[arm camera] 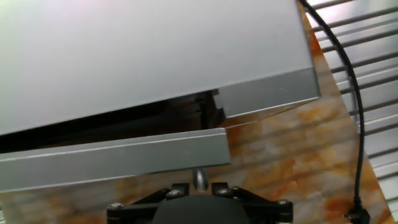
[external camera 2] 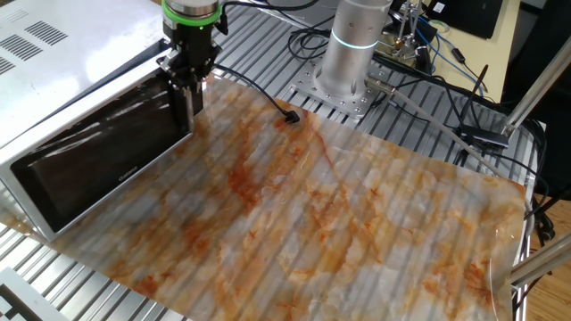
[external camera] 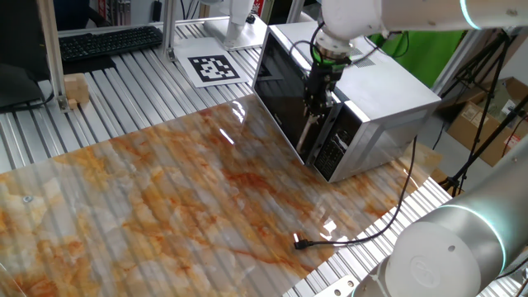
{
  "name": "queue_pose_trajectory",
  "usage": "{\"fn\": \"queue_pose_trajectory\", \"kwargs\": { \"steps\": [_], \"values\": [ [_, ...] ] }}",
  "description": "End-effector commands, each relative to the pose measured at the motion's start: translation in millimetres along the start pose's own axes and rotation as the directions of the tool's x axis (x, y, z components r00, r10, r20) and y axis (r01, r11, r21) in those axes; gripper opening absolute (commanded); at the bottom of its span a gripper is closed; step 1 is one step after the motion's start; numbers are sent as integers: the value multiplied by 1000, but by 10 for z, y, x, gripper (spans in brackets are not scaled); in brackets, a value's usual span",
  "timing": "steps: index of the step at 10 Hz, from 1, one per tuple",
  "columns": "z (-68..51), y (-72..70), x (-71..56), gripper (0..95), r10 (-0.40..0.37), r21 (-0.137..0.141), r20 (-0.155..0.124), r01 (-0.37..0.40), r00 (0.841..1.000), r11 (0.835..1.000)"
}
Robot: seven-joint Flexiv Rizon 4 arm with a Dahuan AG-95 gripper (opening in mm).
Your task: Open the microwave door
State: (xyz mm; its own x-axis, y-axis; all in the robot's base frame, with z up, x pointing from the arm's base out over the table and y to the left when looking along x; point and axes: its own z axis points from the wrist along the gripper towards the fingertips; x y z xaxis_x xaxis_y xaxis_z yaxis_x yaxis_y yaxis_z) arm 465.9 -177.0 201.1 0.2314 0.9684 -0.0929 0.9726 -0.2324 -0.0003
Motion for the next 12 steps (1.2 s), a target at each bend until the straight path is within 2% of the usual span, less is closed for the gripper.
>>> {"fn": "queue_pose_trajectory", "kwargs": {
  "steps": [1, 2, 4, 5, 6, 7, 8, 9, 10, 11, 12],
  "values": [
    [-24, 40, 49, 380, 2, 34, -10, -1, 1000, 999],
    [-47, 40, 93, 570, 10, 44, -16, -9, 1000, 999],
    [-85, 12, 184, 570, 14, 54, -27, -12, 1000, 998],
    [-113, -14, 257, 570, -10, 71, -34, 12, 999, 997],
    [-163, -72, 380, 380, -95, 88, -46, 99, 994, 991],
    [-203, -125, 474, 380, -168, 87, -61, 173, 984, 981],
    [-248, -214, 601, 380, -274, 85, -77, 280, 959, 956],
    [-278, -312, 711, 190, -381, 85, -84, 387, 921, 918],
    [-298, -432, 821, 0, -528, 73, -92, 535, 844, 842],
    [-291, -521, 878, 0, -666, 55, -97, 672, 740, 739],
    [-271, -623, 918, 0, -787, 26, -104, 793, 608, 609]
  ]
}}
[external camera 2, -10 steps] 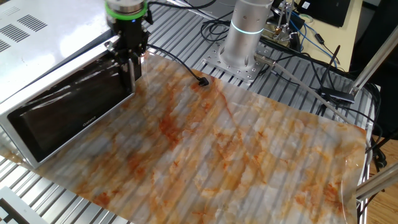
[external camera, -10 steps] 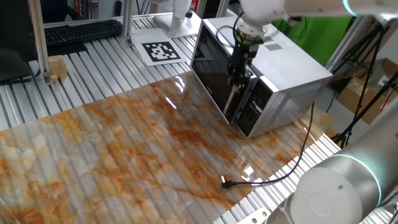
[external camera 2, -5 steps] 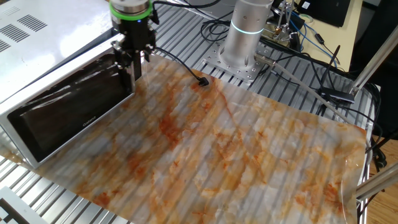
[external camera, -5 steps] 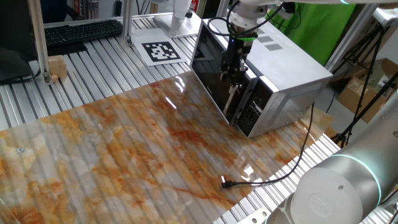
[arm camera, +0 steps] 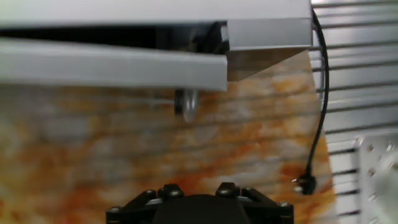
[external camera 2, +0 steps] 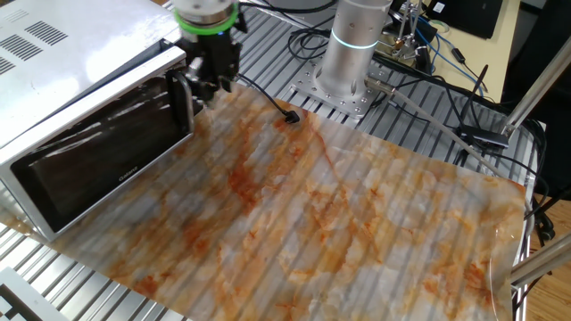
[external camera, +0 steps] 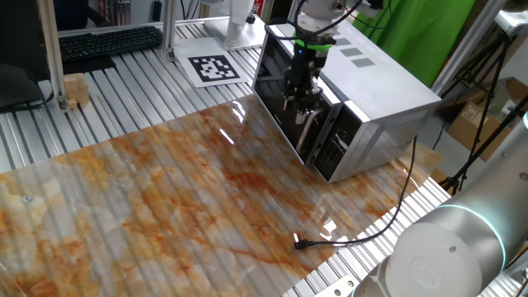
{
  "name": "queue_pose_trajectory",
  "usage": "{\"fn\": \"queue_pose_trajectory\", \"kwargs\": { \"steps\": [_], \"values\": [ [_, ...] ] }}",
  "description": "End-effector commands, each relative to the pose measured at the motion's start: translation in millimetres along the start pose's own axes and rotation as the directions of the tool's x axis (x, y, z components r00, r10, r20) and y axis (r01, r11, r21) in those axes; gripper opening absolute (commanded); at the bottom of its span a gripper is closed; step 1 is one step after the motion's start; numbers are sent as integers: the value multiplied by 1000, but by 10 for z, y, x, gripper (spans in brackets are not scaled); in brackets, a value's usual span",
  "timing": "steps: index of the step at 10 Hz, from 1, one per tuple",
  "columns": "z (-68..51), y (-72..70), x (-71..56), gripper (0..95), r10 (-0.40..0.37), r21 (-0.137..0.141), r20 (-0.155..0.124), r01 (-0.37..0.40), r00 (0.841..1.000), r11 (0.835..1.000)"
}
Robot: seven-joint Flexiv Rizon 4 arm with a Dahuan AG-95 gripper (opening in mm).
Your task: Open the microwave door
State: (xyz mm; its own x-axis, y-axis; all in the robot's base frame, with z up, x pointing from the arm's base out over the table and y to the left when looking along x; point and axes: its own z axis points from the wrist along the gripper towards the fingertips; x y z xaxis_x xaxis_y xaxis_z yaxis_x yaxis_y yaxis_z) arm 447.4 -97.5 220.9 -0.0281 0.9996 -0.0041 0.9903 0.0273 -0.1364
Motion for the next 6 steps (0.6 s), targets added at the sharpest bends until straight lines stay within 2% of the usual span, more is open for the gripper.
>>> {"fn": "queue_pose_trajectory", "kwargs": {
  "steps": [1, 2, 3, 4, 5, 6],
  "values": [
    [78, -253, 308, 0, -670, -18, 26, 671, 742, 741],
    [133, -336, 359, 0, -767, -42, 18, 767, 641, 640],
    [191, -415, 404, 0, -862, -63, 25, 862, 506, 504],
    [202, -434, 414, 0, -889, -66, 27, 888, 457, 455],
    [260, -511, 450, 0, -953, -53, 38, 953, 300, 298],
    [301, -557, 467, 0, -977, -41, 55, 978, 207, 205]
  ]
}}
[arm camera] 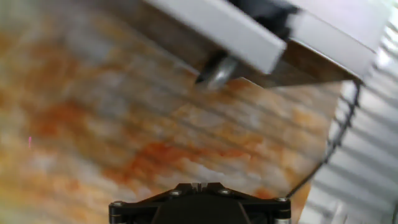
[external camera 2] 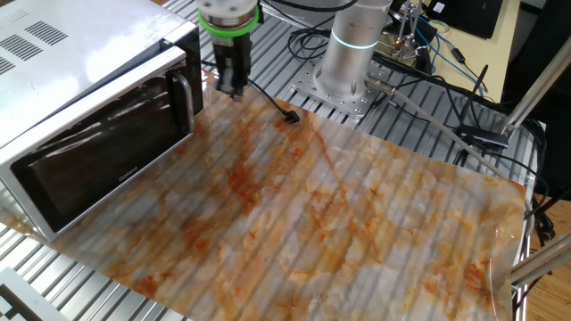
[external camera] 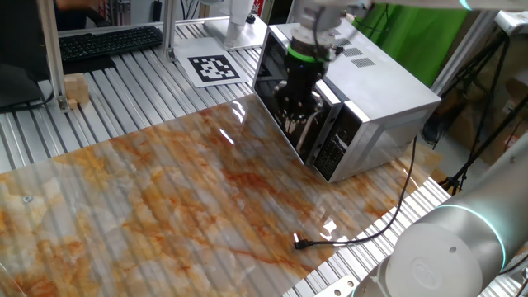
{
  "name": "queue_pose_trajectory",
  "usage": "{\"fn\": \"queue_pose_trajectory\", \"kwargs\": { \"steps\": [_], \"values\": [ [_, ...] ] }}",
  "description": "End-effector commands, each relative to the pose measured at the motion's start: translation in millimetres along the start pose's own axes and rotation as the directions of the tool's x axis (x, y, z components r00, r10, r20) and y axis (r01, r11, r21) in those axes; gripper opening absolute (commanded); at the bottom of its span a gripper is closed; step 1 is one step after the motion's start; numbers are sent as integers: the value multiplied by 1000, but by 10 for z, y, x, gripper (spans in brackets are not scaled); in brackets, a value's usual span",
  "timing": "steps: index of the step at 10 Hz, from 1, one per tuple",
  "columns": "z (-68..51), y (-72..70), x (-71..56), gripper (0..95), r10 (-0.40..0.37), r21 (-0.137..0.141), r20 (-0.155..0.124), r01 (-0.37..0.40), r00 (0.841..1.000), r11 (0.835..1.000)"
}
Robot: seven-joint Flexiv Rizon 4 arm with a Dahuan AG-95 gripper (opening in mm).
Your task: Open the microwave door
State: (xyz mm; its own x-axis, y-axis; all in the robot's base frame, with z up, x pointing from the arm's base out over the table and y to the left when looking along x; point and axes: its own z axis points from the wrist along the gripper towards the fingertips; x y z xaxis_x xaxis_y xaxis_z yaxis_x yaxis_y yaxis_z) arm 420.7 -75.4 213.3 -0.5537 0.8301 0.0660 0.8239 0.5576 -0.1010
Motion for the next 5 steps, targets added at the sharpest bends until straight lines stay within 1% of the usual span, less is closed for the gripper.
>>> {"fn": "queue_pose_trajectory", "kwargs": {
  "steps": [1, 2, 3, 4, 5],
  "values": [
    [230, -169, 398, 0, -770, -30, 55, 772, 635, 635],
    [304, -226, 448, 0, -824, -27, 91, 828, 560, 560],
    [349, -271, 497, 0, -856, 5, 132, 863, 500, 505],
    [374, -298, 527, 0, -875, 41, 153, 882, 459, 470],
    [398, -328, 557, 0, -898, 58, 159, 904, 411, 424]
  ]
}}
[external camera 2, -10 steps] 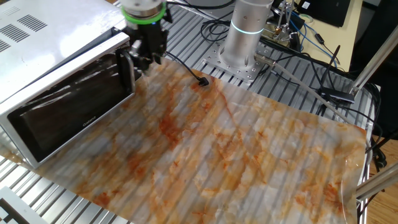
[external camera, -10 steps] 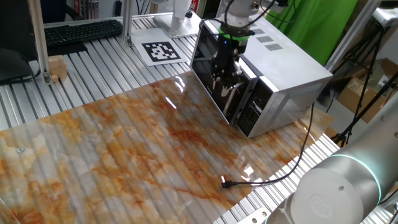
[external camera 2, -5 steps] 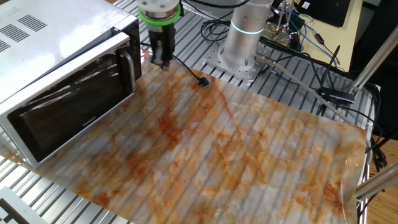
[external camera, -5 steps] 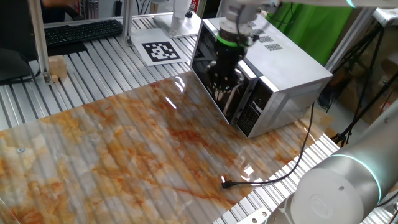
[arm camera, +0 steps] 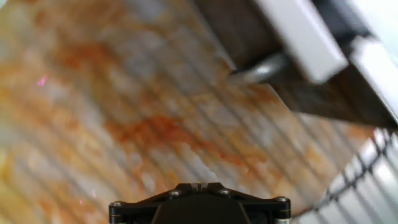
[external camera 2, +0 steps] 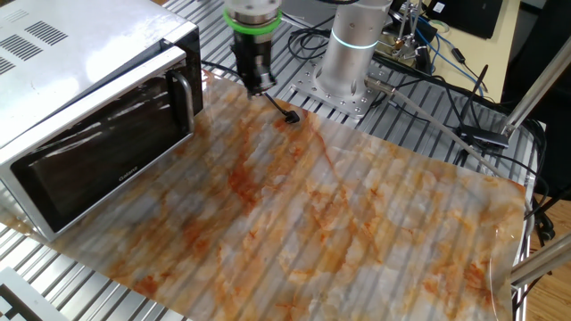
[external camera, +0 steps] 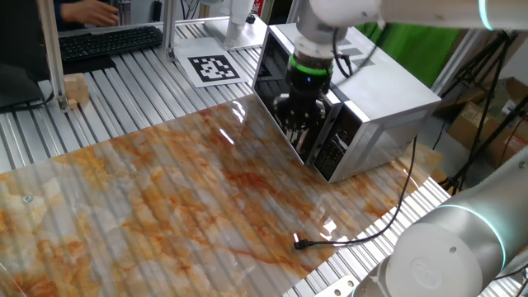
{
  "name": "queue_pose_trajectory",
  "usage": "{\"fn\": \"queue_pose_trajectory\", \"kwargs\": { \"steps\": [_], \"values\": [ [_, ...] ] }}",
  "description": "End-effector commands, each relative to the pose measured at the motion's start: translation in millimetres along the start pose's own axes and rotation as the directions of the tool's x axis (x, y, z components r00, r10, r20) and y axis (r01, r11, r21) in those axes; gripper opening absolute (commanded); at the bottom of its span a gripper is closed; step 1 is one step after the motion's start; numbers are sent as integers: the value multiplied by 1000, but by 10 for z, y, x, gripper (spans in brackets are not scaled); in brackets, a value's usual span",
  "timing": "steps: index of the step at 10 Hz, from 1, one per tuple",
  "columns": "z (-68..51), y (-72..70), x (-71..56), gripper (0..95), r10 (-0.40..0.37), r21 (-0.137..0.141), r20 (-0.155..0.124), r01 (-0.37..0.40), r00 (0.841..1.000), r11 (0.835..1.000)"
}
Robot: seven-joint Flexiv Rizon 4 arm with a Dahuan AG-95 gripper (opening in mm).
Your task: Open the microwave door
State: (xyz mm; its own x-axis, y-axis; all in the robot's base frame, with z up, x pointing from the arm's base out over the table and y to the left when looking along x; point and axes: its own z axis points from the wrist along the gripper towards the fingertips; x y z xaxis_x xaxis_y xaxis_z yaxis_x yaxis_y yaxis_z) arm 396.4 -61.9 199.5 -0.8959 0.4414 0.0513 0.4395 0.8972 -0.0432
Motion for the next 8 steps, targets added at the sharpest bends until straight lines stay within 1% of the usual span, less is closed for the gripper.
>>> {"fn": "queue_pose_trajectory", "kwargs": {
  "steps": [1, 2, 3, 4, 5, 6, 8],
  "values": [
    [211, -42, 424, 0, -594, 35, 103, 594, 798, 804],
    [206, -54, 443, 0, -612, 34, 105, 612, 784, 790],
    [212, -81, 449, 0, -620, 27, 108, 621, 777, 784],
    [268, -129, 454, 0, -626, 20, 124, 629, 770, 777],
    [346, -181, 459, 0, -626, 6, 132, 631, 769, 776],
    [373, -196, 453, 0, -624, 4, 133, 630, 770, 777],
    [379, -198, 452, 0, -616, -1, 145, 622, 774, 783]
  ]
}}
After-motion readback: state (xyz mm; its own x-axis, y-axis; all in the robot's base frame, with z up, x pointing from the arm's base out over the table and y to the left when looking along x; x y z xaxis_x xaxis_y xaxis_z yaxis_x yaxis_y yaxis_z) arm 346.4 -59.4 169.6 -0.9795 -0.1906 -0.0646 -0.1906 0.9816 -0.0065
